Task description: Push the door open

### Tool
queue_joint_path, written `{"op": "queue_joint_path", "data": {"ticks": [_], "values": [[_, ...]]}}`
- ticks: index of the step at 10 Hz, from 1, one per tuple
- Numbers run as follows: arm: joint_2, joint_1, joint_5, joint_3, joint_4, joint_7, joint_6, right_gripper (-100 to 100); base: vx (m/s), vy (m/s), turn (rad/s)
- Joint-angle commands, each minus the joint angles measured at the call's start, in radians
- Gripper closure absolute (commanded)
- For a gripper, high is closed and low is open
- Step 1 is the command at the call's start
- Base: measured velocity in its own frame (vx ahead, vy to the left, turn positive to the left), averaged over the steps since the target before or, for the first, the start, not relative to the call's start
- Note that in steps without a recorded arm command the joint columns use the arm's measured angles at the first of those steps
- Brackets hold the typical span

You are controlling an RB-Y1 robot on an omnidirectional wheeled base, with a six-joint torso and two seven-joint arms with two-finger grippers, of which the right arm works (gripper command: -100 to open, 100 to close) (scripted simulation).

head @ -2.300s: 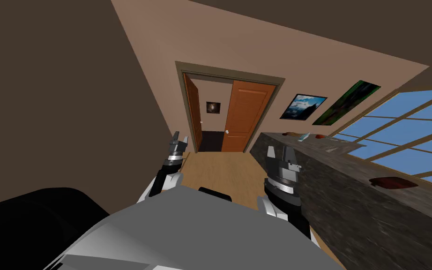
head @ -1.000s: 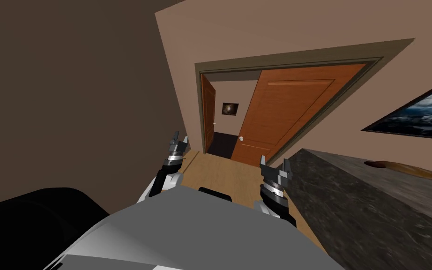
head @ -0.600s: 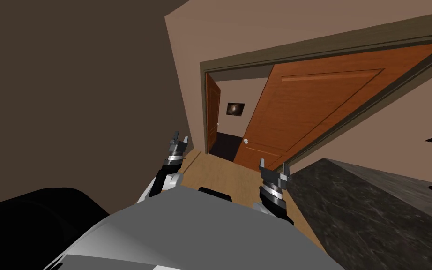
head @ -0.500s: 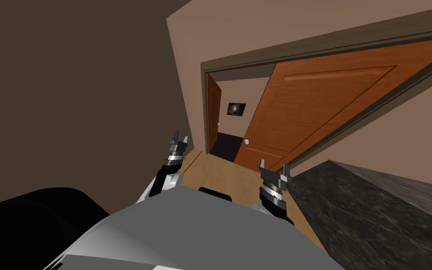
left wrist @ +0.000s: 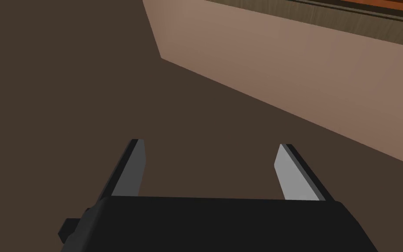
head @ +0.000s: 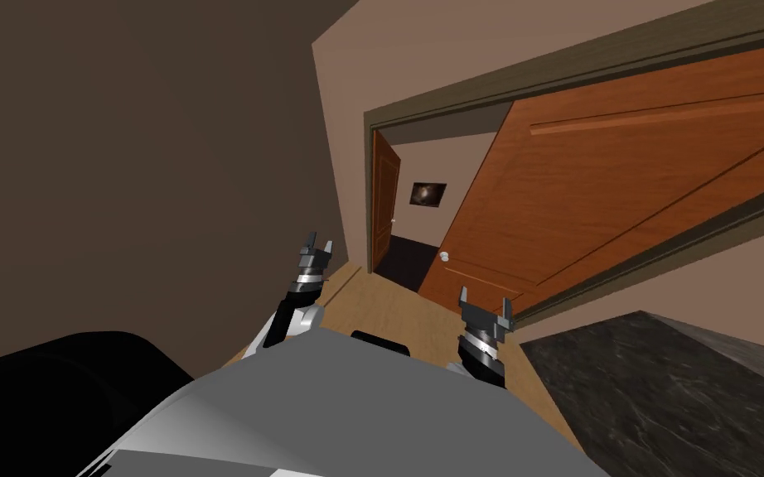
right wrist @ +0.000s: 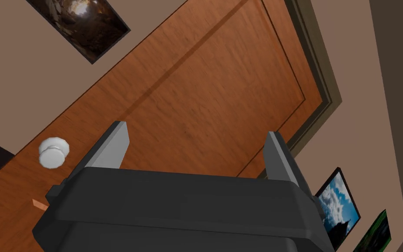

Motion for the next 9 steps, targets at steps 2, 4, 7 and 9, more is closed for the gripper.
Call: {"op": "queue_joint_path", "data": {"ticks": [2, 4, 7, 9], "values": [[-0.001, 0.01, -0.057, 0.004, 0.053, -0.06, -0.03, -100, 0.085, -0.078, 0.256], [-0.001, 0.011, -0.089, 0.005, 0.086, -0.092, -0.046, -100, 0.079, -0.101, 0.231], [0.001, 0.013, -0.152, 0.007, 0.15, -0.156, -0.078, -100, 0.099, -0.115, 0.25], [0.003, 0.015, -0.2, 0.009, 0.199, -0.204, -0.102, -100, 0.069, -0.11, 0.245]]}}
